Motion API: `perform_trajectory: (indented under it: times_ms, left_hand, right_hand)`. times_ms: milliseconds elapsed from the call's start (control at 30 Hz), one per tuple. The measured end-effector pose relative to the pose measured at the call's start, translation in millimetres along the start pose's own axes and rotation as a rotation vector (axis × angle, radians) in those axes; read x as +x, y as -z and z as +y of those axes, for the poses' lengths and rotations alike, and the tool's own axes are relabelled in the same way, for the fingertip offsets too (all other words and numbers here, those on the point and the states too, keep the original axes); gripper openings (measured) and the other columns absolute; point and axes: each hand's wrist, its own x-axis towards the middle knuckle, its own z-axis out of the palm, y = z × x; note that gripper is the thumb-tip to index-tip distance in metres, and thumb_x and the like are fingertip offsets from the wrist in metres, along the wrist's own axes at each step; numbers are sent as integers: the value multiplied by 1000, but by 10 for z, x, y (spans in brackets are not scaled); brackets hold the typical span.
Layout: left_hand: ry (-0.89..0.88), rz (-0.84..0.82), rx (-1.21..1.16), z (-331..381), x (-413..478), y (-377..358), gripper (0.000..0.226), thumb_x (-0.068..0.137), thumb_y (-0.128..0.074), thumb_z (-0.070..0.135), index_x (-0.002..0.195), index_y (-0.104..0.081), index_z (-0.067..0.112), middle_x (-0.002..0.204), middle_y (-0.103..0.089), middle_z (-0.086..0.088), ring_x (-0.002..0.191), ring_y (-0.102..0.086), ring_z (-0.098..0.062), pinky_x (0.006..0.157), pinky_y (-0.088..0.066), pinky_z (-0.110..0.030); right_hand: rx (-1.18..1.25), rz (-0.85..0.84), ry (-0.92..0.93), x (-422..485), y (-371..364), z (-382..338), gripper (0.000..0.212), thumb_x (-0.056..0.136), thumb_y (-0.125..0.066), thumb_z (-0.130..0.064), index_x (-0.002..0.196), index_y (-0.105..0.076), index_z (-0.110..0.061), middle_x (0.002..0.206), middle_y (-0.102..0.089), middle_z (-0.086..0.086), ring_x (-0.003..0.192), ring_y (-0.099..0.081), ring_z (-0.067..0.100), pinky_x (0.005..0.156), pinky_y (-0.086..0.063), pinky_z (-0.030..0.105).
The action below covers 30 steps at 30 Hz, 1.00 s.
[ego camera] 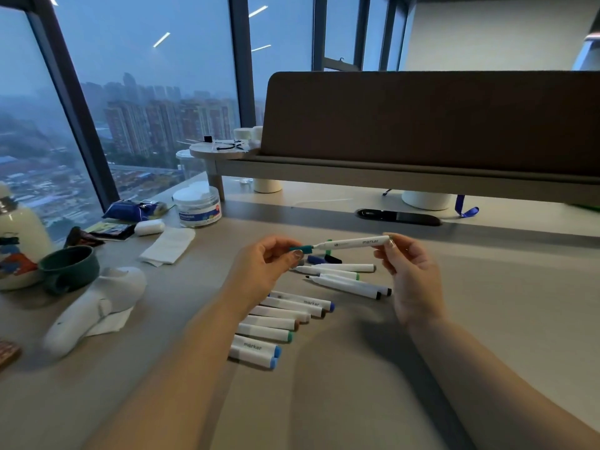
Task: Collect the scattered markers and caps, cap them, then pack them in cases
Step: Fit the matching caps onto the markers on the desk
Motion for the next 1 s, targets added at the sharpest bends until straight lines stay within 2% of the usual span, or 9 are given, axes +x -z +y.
perform_trajectory:
  times_ms: [167, 300, 400, 467, 533, 667, 767, 867, 1000]
  left_hand:
    - [7, 23, 12, 8, -1, -32, 13, 90, -59, 15, 99, -63, 24, 92, -69, 9, 83, -66, 1, 70, -51, -9]
    - [38, 117, -43, 29, 5, 30, 18, 94, -51, 20, 109, -61, 20, 93, -65, 6, 84, -63, -5, 70, -52, -11]
    - [83, 170, -75, 17, 21, 110, 24, 97, -46, 20, 115, -60, 16, 92, -62, 4, 84, -59, -7, 71, -51, -17]
    - [102, 168, -69, -9, 29, 142, 26, 97, -46, 19, 118, -60, 13, 94, -62, 4, 86, -60, -7, 75, -51, -18]
    - [120, 151, -61, -25, 24, 147, 26, 97, -46, 18, 118, -60, 12, 95, -63, 4, 88, -61, -8, 77, -51, -19]
    - [121, 124, -61, -22, 20, 136, 24, 97, -46, 16, 115, -61, 14, 97, -64, 4, 91, -62, -8, 78, -51, -18]
    - [144, 101, -13, -36, 40, 200, 20, 97, -46, 15, 108, -62, 18, 97, -64, 5, 91, -60, -7, 79, -49, -18]
    - [206, 94, 154, -123, 69, 300, 17, 98, -46, 18, 95, -62, 24, 95, -63, 5, 89, -55, -7, 74, -42, -19]
    - [299, 149, 344, -266, 107, 353, 19, 98, -45, 26, 102, -62, 19, 99, -62, -1, 79, -50, -6, 65, -35, -19]
  right_hand:
    - [-109, -79, 53, -48, -44, -12, 13, 93, -55, -4, 99, -64, -10, 88, -70, 5, 79, -64, 10, 78, -52, 21]
    - [-224, -175, 115, -153, -93, -35, 7, 92, -57, -6, 96, -62, -9, 82, -66, 5, 72, -62, 4, 71, -52, 16]
    - [-307, -237, 135, -243, -186, -13, 5, 91, -60, -6, 90, -61, -11, 80, -63, 7, 74, -61, 13, 71, -53, 23]
    - [-354, -237, 176, -275, -231, 6, 8, 90, -62, -7, 87, -61, -15, 82, -64, 10, 80, -61, 28, 76, -53, 37]
    - [-412, -230, 231, -276, -238, 11, 13, 89, -63, -8, 85, -60, -19, 82, -65, 8, 84, -61, 32, 78, -52, 44]
    - [-500, -234, 308, -261, -206, 27, 14, 89, -64, -7, 85, -60, -20, 81, -64, 2, 81, -61, 22, 74, -51, 35]
    - [-613, -234, 377, -249, -183, 87, 15, 86, -67, -8, 83, -60, -21, 77, -63, -7, 74, -58, 8, 71, -46, 20]
    - [-928, -259, 455, -214, -171, 166, 13, 82, -72, -22, 81, -62, -30, 81, -56, -18, 79, -50, 7, 77, -37, 28]
    - [-1177, -295, 441, -233, -174, 171, 6, 83, -69, -38, 88, -70, -34, 92, -50, -18, 96, -44, 6, 81, -17, 23]
